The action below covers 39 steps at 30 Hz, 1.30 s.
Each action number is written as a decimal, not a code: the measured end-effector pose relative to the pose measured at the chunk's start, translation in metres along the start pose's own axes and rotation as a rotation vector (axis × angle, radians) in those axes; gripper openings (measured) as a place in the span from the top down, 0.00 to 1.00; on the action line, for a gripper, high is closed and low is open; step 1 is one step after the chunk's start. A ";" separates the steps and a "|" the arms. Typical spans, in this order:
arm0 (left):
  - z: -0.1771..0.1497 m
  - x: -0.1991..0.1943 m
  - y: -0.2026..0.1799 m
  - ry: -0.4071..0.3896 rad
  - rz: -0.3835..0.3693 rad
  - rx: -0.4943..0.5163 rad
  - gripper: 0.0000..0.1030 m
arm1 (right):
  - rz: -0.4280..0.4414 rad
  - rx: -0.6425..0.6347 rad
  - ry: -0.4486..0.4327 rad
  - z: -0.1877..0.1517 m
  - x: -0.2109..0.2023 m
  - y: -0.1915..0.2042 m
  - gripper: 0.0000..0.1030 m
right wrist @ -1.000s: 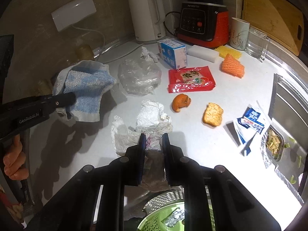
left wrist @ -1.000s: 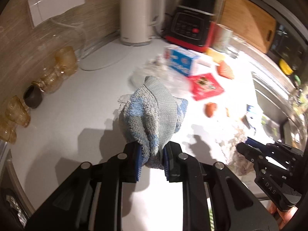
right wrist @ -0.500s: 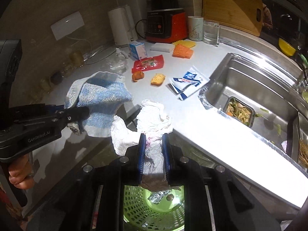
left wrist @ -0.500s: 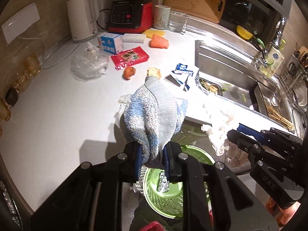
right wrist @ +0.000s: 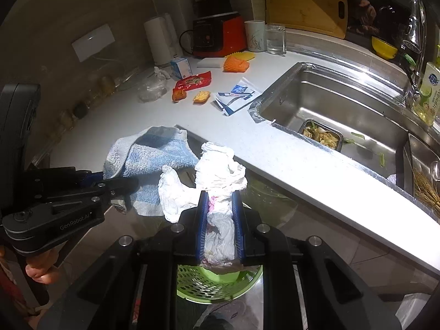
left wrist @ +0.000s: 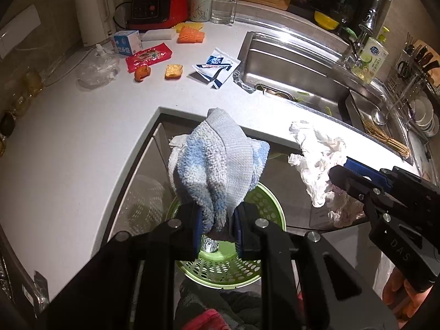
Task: Collect trash
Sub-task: 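Carry the towel and tissue over the green basket, then open the right tool to drop the tissue into the basket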
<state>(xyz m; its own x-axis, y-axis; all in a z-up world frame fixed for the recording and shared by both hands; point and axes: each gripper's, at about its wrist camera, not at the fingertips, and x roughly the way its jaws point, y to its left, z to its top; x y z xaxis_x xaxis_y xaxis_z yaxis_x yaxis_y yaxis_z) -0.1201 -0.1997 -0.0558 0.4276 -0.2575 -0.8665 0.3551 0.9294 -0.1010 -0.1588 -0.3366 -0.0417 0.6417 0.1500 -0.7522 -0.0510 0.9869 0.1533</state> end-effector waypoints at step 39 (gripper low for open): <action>-0.022 0.027 0.022 0.094 0.099 -0.020 0.18 | 0.026 0.011 0.120 -0.026 0.046 -0.003 0.80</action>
<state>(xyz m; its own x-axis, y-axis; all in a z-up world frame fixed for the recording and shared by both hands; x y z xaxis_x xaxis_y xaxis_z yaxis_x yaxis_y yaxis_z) -0.1189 -0.1803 -0.0926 0.3798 -0.1393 -0.9145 0.2977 0.9544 -0.0217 -0.1494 -0.3311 -0.0937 0.5438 0.1827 -0.8191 -0.0580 0.9819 0.1805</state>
